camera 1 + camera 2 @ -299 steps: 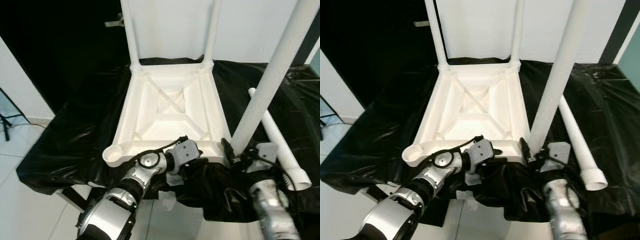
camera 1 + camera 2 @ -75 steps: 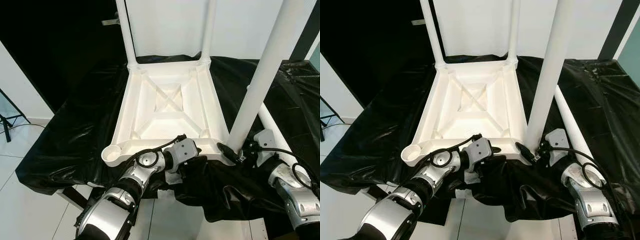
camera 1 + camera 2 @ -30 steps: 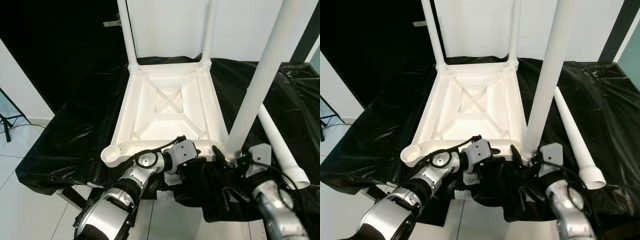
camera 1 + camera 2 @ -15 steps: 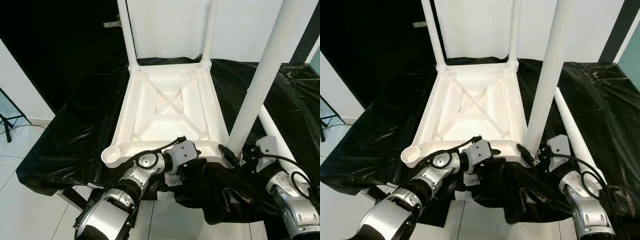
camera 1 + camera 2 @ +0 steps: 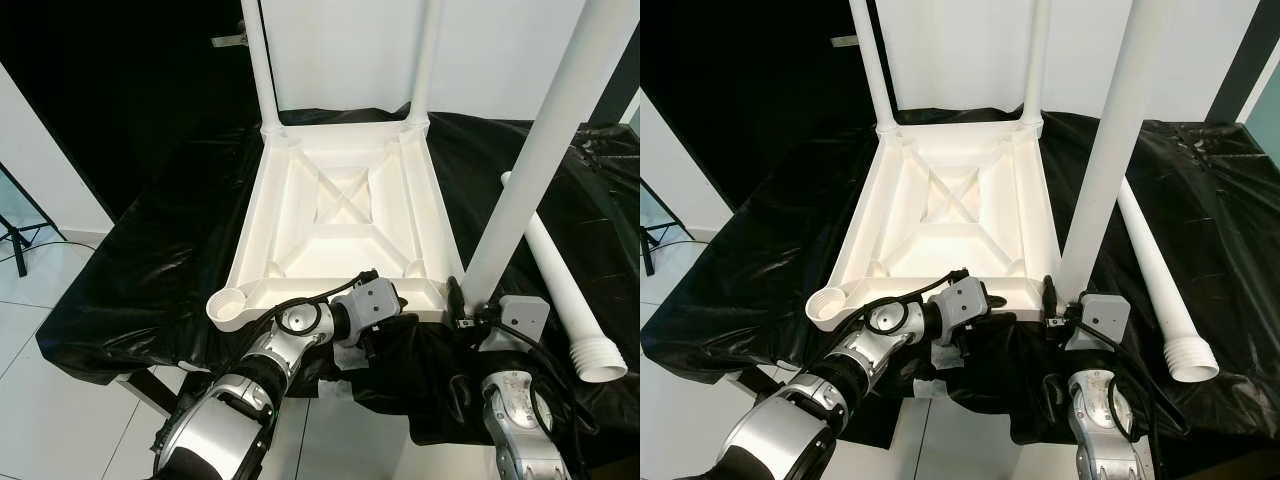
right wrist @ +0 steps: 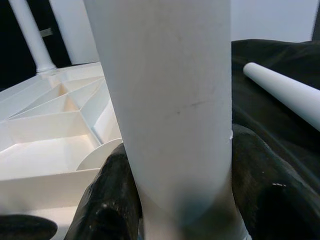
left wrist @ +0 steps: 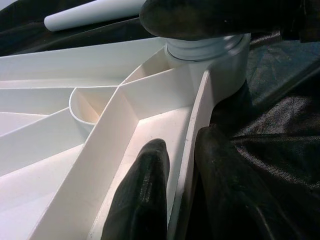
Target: Building children table
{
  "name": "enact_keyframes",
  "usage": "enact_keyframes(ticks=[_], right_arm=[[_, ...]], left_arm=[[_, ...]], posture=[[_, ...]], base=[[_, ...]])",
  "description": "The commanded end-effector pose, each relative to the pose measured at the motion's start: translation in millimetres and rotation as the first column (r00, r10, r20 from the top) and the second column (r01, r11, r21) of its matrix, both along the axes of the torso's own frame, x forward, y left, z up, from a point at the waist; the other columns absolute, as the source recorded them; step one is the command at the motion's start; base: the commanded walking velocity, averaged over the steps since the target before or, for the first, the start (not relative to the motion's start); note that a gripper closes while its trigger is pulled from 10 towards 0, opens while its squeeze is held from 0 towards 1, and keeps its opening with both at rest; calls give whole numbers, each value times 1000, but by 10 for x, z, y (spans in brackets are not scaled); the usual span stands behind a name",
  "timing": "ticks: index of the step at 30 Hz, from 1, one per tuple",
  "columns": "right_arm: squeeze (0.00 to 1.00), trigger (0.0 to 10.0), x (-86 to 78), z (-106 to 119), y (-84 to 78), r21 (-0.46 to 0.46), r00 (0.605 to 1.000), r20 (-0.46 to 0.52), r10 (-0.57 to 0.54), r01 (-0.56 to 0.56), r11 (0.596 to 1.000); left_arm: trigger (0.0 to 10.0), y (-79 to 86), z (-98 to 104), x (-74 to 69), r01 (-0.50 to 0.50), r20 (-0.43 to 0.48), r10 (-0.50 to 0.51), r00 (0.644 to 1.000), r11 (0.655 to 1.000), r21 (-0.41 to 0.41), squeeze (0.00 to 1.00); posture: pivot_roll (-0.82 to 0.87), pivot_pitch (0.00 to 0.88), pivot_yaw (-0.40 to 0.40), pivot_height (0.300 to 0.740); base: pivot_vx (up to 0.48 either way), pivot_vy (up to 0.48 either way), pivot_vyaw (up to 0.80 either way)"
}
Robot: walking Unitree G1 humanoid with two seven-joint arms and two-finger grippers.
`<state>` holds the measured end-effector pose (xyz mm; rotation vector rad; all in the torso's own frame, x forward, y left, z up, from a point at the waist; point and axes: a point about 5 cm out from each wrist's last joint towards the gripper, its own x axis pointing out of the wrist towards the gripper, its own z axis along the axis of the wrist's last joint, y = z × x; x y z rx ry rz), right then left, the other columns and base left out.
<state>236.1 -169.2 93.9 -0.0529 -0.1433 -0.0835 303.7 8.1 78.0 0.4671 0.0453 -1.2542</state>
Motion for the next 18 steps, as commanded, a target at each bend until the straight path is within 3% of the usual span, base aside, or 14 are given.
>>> enact_keyframes(ticks=[1, 2, 5, 6, 7, 8, 11, 12, 13, 14, 18], right_arm=[[0, 0, -26, -159, 73, 8, 996, -86, 13, -13, 1000], [0, 3333, -16, -163, 90, 7, 996, -86, 20, -19, 1000], [0, 3333, -9, -166, 102, 6, 996, -86, 23, -22, 1000], [439, 10000, -3, -151, 113, 14, 997, -71, 43, -42, 999], [439, 10000, -3, -151, 113, 14, 997, -71, 43, -42, 999], [1000, 10000, 16, -110, 158, 19, 992, -47, 116, -115, 993], [1000, 10000, 46, -92, 166, 0, 985, -53, 164, -164, 986], [529, 10000, 72, -85, 152, 1, 979, -63, 194, -195, 981], [529, 10000, 72, -85, 152, 1, 979, -63, 194, -195, 981], [0, 10000, 93, -73, 136, -5, 973, -68, 220, -221, 975], [0, 10000, 136, -59, 44, -39, 937, -115, 329, -335, 941]], left_arm=[[10000, 166, -375, -134, -56, -127, 72, 989, 991, 125, 0], [10000, 163, -371, -131, -57, -126, 73, 989, 991, 124, 0], [10000, 161, -368, -128, -58, -126, 74, 989, 991, 124, 0], [10000, 159, -367, -128, -59, -126, 75, 989, 991, 123, 0], [10000, 159, -367, -128, -59, -126, 75, 989, 991, 123, 0], [10000, 159, -369, -129, -62, -126, 78, 989, 991, 123, 0], [10000, 161, -374, -132, -64, -127, 79, 989, 990, 123, 0], [10000, 159, -376, -133, -64, -127, 79, 989, 990, 123, 0], [10000, 159, -376, -133, -64, -127, 79, 989, 990, 123, 0], [10000, 158, -376, -134, -64, -128, 79, 989, 990, 123, 0], [10000, 142, -366, -131, -63, -127, 78, 989, 991, 119, 0]], posture=[[-111, 0, 51, 740], [-110, 0, 50, 740], [-109, 0, 50, 740], [-107, 0, 48, 740], [-107, 0, 48, 740], [-111, 0, 46, 740], [-112, 0, 44, 740], [-113, 0, 44, 740], [-113, 0, 44, 740], [-114, 0, 44, 740], [-117, 0, 46, 740]], base=[[0, 0, 0], [0, 0, 0], [0, 0, 0], [0, 0, 0], [0, 0, 0], [0, 0, 0], [0, 0, 0], [0, 0, 0], [0, 0, 0], [0, 0, 0], [0, 0, 0]])
